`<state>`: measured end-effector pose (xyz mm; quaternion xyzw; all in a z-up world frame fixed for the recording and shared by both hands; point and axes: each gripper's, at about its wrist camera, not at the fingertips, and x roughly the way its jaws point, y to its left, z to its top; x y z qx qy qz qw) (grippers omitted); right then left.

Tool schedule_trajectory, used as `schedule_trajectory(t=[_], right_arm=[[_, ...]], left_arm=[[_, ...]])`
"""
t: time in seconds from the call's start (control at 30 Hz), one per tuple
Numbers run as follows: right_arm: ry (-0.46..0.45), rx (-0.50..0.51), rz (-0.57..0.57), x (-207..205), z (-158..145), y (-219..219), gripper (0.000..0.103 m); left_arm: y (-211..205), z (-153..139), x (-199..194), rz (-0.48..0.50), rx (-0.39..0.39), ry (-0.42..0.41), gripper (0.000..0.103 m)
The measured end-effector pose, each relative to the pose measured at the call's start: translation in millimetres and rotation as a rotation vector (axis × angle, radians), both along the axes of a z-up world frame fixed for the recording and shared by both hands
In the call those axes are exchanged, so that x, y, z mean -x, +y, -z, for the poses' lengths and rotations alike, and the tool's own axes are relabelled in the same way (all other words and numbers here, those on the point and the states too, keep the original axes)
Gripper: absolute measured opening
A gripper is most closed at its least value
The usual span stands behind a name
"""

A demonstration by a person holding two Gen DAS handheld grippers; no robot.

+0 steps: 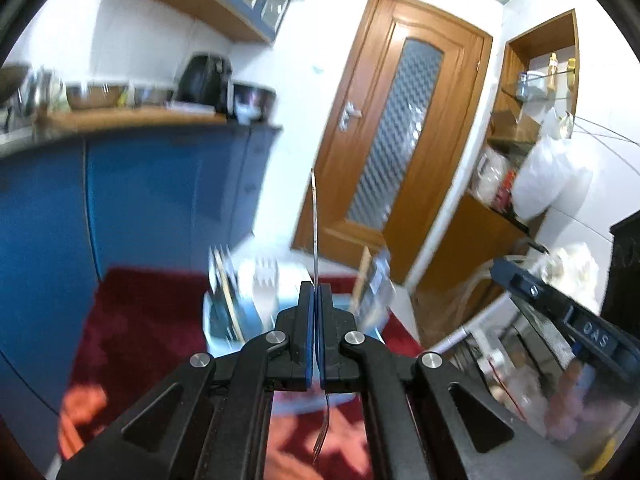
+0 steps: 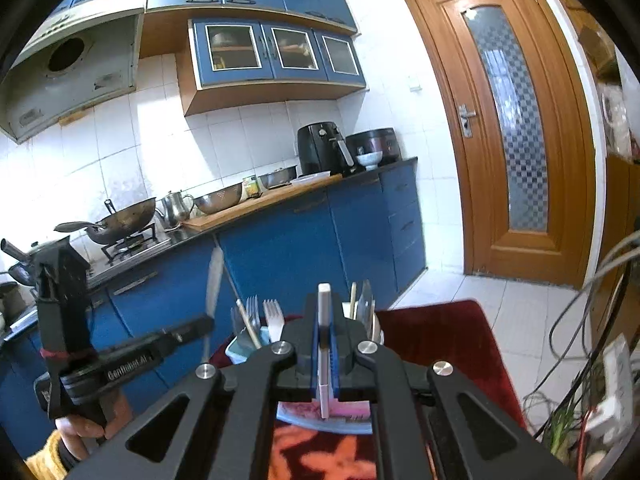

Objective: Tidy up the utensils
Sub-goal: 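Lower the fork into the blue holder with the left tool while the right tool drops the chopstick in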

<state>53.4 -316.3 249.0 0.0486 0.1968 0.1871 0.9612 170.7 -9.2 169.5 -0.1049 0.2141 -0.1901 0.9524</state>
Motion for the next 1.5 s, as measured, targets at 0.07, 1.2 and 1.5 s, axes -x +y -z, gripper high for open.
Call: schedule_trajectory(t=[0.07, 1.2, 1.5], right_arm=[[-0.007, 0.017, 0.006, -9.0, -2.8, 3.6, 0.006], [0.125, 0.005, -0.032, -76.2, 45.5, 22.9, 0.025], [0.107, -0.026, -0.046, -36.7, 43.5, 20.3, 0.035]], left_arm=[[3.5, -8.8, -12.5, -0.026, -0.007, -0.049, 0.000], [13.6, 47.2, -58.3, -0.076, -0.034, -0.095, 0.021], [12.1, 34.1, -19.4, -0.088, -0.092, -0.061, 0.033]])
